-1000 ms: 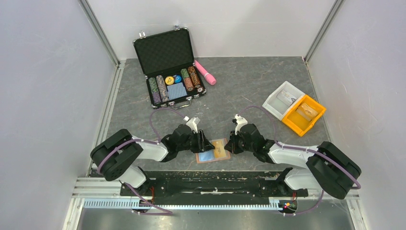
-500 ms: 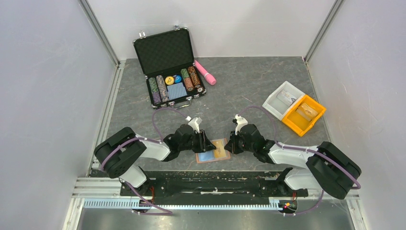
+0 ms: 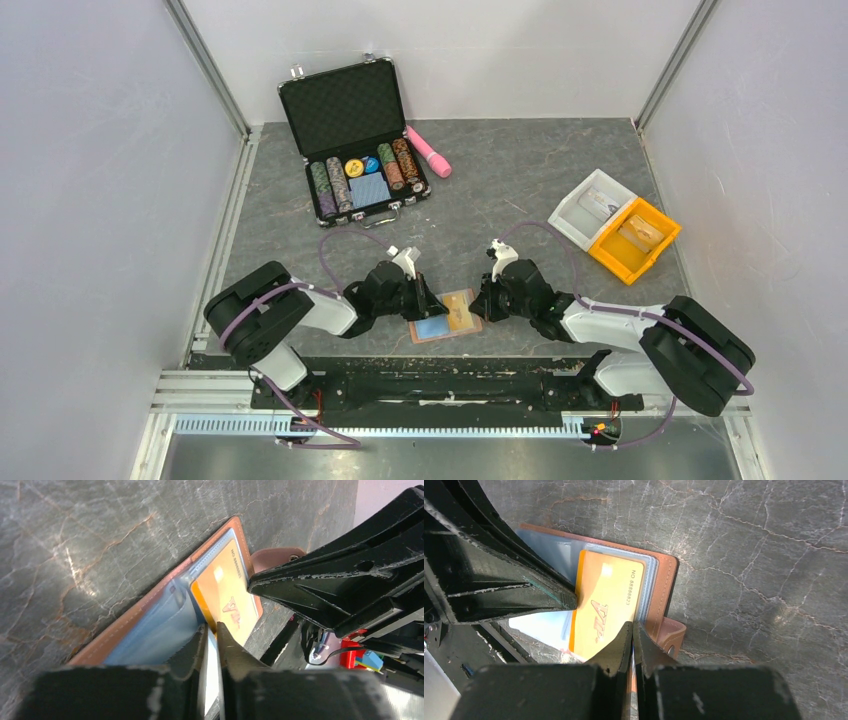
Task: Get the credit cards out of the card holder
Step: Remove the credit card from the card holder.
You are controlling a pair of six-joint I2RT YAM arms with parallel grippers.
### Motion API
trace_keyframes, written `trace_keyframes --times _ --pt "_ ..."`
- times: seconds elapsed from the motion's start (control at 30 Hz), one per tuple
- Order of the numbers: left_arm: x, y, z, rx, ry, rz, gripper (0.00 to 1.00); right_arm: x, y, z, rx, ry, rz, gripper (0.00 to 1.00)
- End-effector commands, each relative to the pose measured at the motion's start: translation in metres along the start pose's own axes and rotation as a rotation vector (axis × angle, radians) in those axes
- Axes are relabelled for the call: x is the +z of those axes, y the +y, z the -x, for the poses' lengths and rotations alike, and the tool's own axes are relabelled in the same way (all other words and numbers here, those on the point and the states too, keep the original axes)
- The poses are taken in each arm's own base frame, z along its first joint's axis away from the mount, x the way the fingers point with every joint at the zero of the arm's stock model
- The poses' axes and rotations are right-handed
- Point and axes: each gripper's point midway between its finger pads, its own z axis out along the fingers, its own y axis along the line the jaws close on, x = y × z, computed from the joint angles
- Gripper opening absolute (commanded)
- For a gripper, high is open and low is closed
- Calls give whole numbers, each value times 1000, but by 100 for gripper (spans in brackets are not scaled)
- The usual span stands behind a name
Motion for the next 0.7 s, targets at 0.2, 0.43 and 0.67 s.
trace_keyframes --times 0.2,0.43,0.67 --pt "-8 -23 1 -47 -5 -67 2 -2 -16 -20 10 47 -57 2" --pt "-15 -20 1 -50 -12 -47 2 -5 -25 -20 15 42 -85 2" --pt "-20 -14 -3 -65 -15 -33 2 -8 -30 -14 22 24 -99 2"
